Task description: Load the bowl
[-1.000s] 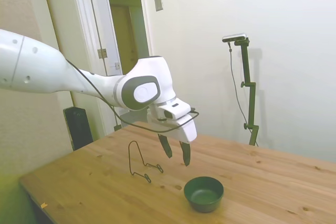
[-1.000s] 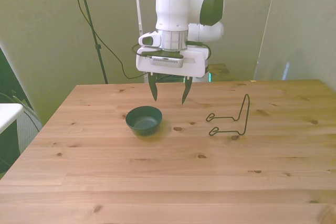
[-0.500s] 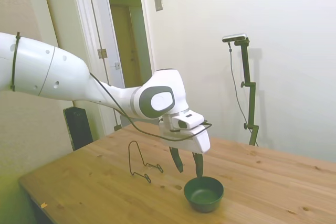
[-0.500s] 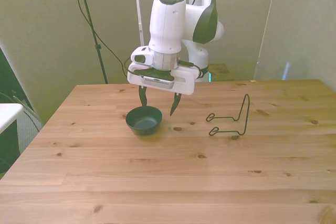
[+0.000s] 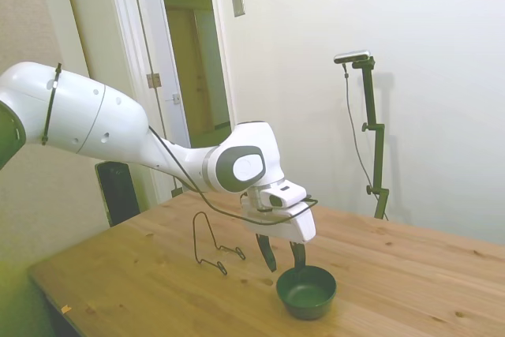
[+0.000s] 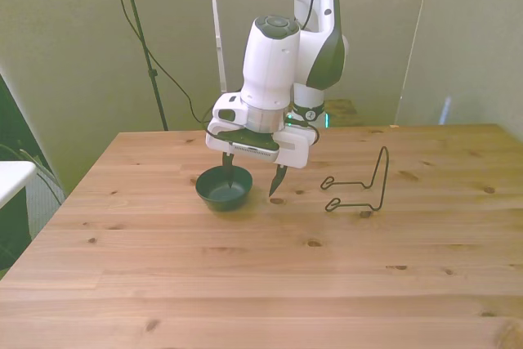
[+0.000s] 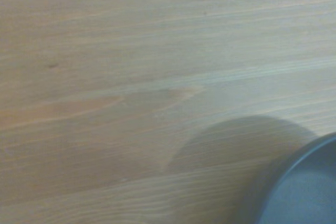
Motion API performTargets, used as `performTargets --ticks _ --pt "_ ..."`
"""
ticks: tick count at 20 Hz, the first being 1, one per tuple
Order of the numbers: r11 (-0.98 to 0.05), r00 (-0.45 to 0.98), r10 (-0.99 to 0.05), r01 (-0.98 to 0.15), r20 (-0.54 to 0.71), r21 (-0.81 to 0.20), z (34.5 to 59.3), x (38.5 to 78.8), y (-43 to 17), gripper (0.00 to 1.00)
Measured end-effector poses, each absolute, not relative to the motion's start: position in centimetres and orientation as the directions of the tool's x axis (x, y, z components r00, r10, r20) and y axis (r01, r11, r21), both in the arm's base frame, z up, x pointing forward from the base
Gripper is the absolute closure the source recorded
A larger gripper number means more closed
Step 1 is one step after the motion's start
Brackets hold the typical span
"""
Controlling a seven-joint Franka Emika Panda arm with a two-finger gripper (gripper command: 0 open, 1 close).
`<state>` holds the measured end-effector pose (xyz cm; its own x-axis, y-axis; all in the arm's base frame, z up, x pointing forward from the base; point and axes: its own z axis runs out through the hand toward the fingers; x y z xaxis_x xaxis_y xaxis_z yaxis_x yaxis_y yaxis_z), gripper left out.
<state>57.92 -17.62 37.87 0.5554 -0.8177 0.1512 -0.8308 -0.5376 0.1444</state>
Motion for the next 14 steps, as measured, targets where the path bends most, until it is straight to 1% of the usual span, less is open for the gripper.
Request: performTargets --ticks 4,5,8,14 --pt "-0.537 0.558 -0.815 -0.829 0.156 0.156 36.8 58.1 -17.4 0.00" --pt "-0.537 0.557 -0.816 -0.829 0.156 0.156 36.6 58.2 -17.4 1.00" --pt "-0.537 0.557 -0.815 -0.829 0.159 0.154 36.2 58.3 -17.3 1.00" --pt "-0.536 0.556 -0.816 -0.830 0.158 0.155 36.1 58.3 -17.2 1.00"
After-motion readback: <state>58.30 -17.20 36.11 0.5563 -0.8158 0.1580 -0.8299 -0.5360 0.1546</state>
